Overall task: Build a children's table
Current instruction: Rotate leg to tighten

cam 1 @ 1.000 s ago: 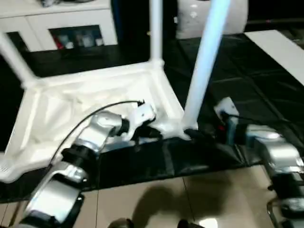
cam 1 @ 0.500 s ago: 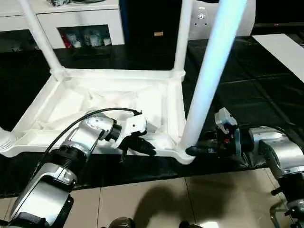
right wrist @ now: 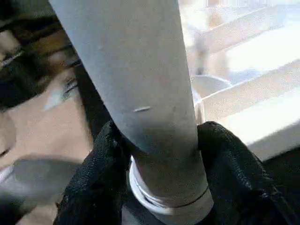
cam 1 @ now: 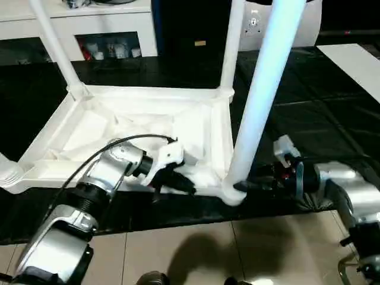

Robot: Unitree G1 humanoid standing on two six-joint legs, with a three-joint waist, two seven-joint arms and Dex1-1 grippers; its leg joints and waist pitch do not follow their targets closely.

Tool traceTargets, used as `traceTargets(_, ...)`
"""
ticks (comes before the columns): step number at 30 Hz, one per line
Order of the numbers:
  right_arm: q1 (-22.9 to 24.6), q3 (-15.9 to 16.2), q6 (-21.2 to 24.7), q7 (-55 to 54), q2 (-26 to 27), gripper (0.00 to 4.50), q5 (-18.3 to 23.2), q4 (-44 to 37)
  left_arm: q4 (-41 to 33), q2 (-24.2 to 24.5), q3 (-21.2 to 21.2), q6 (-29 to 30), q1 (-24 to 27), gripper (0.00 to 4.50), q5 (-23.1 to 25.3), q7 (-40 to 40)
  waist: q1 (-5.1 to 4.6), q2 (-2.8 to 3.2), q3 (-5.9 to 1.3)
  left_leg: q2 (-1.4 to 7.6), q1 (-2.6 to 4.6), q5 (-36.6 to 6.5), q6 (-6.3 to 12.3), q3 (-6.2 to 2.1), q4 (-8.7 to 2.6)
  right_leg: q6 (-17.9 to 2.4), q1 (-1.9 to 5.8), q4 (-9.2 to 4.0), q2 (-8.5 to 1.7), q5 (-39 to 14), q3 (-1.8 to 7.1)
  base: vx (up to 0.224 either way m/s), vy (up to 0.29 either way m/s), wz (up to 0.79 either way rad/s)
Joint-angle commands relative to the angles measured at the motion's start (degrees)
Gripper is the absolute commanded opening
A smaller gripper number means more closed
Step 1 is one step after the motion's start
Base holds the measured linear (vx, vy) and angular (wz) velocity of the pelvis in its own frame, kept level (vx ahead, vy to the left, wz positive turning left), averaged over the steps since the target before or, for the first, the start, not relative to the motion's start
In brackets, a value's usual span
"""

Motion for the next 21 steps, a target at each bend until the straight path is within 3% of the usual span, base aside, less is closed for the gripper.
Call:
traceTargets(1,0.6,1.9,0.8,-3.7,3.7,1.99,1.4,-3.3,-1.2,-4.6,1.5,3.5,-0.8,0.00,-0.9,7.7,-0.36,-1.45,-3.91,2.78,0.53,-12.7,3.95,-0.71,-3.63,-7.8,3.31,-4.54,-4.24,-28.5,3.08,0.000,0.000,0.00)
traceTargets(4,-0.6,0.8,2.5,-15.6,8.3,1.99,-2.2,-1.3,-0.1,-8.1,3.2,6.5,-2.1,0.00,-0.5,15.1,-1.69,-1.48,-3.55,2.39,0.47,-15.1,2.65,-1.05,-3.71,-4.8,3.11,-5.46,-4.04,-33.9,2.55,0.000,0.000,0.00)
traceTargets(5,-1.9,-0.4,3.8,-23.2,11.5,1.98,-4.1,0.6,0.5,-10.0,4.2,8.6,-2.9,0.00,-0.4,19.1,-2.38,-1.43,-3.47,2.27,0.57,-16.3,2.15,-1.21,-3.73,-4.2,2.96,-5.75,-4.00,-35.0,2.31,0.000,0.000,0.00)
traceTargets(7,-2.9,-1.2,4.8,-28.7,13.8,1.95,-5.6,1.9,0.8,-11.5,4.8,10.1,-3.4,0.00,-0.4,21.9,-3.06,-1.43,-3.44,2.04,0.49,-17.3,1.75,-1.36,-3.60,-3.5,3.03,-5.91,-4.02,-36.3,1.97,0.000,0.000,0.00)
traceTargets(8,-3.6,-1.8,5.8,-32.9,15.6,1.95,-6.5,2.5,0.5,-12.5,5.3,11.5,-3.7,0.00,-0.2,24.1,-3.73,-1.17,-3.37,1.94,0.72,-18.0,1.56,-1.30,-3.48,-3.0,2.71,-6.30,-3.89,-36.9,1.97,0.000,0.000,0.00)
traceTargets(9,-5.5,-4.0,7.0,-41.1,19.5,1.95,-6.8,4.4,1.1,-14.9,6.8,12.8,-4.5,0.00,0.2,30.1,-3.99,-1.12,-3.35,1.78,0.85,-18.6,1.68,-1.32,-3.35,-3.0,2.60,-6.46,-3.91,-37.2,1.74,0.000,0.000,0.00)
traceTargets(10,-7.3,-5.9,6.3,-48.0,22.7,1.95,-6.8,6.6,1.9,-17.1,8.9,12.9,-5.3,0.00,0.6,37.0,-4.84,-0.77,-3.57,1.78,0.71,-19.0,1.53,-1.59,-3.31,-2.5,2.94,-6.68,-3.86,-37.0,1.20,0.000,0.000,0.00)
traceTargets(13,-8.3,-5.1,4.2,-48.7,23.3,1.95,-7.9,8.1,1.7,-18.1,9.5,12.9,-5.4,0.00,0.5,38.8,-5.27,-0.51,-4.00,2.34,0.46,-18.2,2.92,-1.64,-3.65,-3.6,3.24,-6.37,-3.91,-30.4,1.39,0.000,0.000,0.00)
traceTargets(14,-8.7,-4.5,2.8,-48.3,23.3,2.29,-8.6,8.7,1.2,-18.3,9.1,13.1,-5.2,0.00,0.7,38.4,-5.24,-0.56,-4.08,2.40,0.32,-17.5,3.28,-1.60,-3.72,-4.1,3.35,-6.19,-3.89,-28.6,1.55,0.000,0.000,0.00)
traceTargets(16,-9.0,-4.9,1.6,-48.2,23.4,2.63,-8.9,9.0,0.1,-18.3,8.3,13.4,-4.6,0.00,1.2,37.3,-4.93,-0.70,-4.36,2.53,0.11,-14.1,4.69,-1.28,-3.71,-6.9,3.41,-5.17,-4.01,-22.0,2.25,0.000,0.000,0.00)
traceTargets(19,-8.5,-5.4,1.6,-48.2,23.3,2.83,-9.4,8.2,-0.7,-18.1,7.6,13.5,-4.1,0.00,1.6,36.9,-4.63,-1.09,-4.67,2.40,0.01,-10.9,6.13,-0.84,-3.35,-9.2,3.65,-4.49,-4.05,-19.2,2.58,0.000,0.000,0.00)
traceTargets(21,-7.9,-5.2,0.8,-48.1,22.1,2.99,-10.0,8.0,-0.7,-17.7,7.0,13.4,-3.9,0.00,1.9,36.9,-4.31,-1.05,-4.53,2.25,-0.11,-9.9,6.43,-0.72,-3.20,-9.5,3.60,-4.41,-4.09,-19.7,2.66,0.000,0.000,0.00)
